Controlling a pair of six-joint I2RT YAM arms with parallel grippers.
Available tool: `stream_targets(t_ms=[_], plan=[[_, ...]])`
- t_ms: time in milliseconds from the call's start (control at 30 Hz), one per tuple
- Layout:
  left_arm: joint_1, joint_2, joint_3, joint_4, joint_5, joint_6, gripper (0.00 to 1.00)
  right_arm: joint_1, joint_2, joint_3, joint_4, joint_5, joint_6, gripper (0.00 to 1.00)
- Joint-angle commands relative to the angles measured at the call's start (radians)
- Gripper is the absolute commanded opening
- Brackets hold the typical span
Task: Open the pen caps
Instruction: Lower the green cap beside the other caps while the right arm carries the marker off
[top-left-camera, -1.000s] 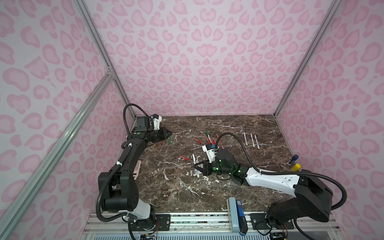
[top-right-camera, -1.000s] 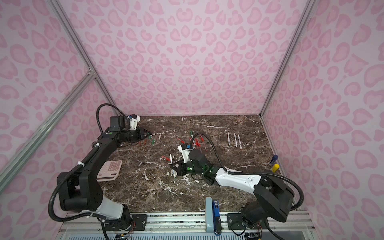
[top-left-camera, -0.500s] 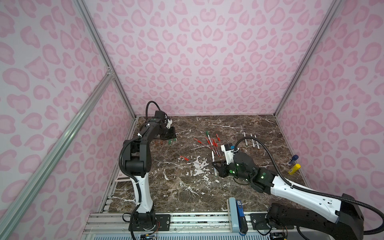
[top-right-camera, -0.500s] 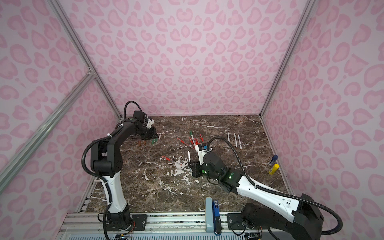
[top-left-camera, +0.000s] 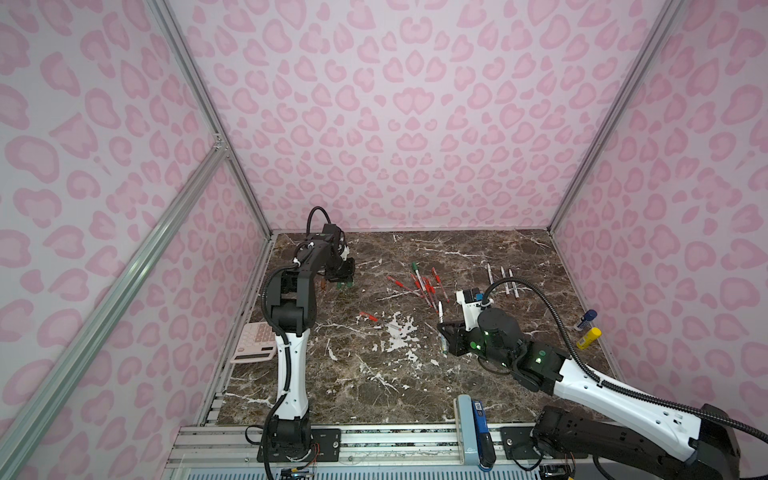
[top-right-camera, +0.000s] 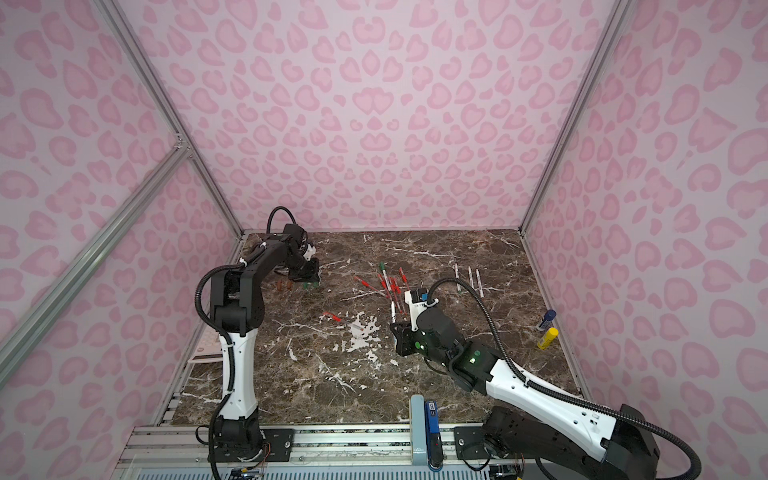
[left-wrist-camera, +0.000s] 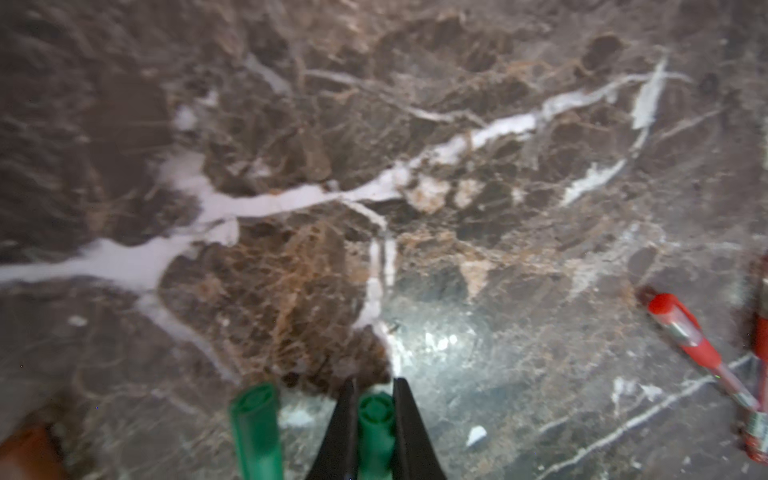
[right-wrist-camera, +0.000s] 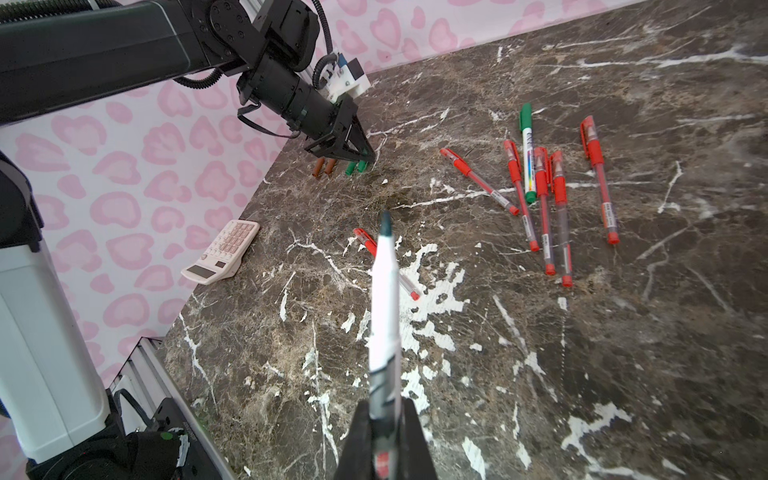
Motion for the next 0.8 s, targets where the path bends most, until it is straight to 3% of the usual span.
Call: stream_targets(t_ms=[0, 267, 467, 733, 767], plan=[[-0.001, 0.028, 0.038, -0.04, -0.043, 0.003, 0.12, -0.003, 0.004, -0.006, 0.007, 0.014, -0.011, 0.0], [-0.004, 0.033, 0.046, -0.046, -0.076, 0.005, 0.27, -0.006, 0.018, 0.01, -0.005, 0.002, -0.013, 0.0], [-0.006, 0.018, 0.042, -0.047, -0.076, 0.001, 0.32, -0.01, 0.005, 0.004, 0.005, 0.011, -0.02, 0.0], [-0.023, -0.184, -0.047, -0.02, -0.033, -0.018, 0.35, -0.09, -0.001, 0.057, -0.088, 0.012, -0.063, 0.0], [-0.028, -0.233, -0.072, -0.01, -0.026, -0.019, 0.4, -0.106, 0.005, 0.07, -0.108, 0.015, -0.079, 0.0]])
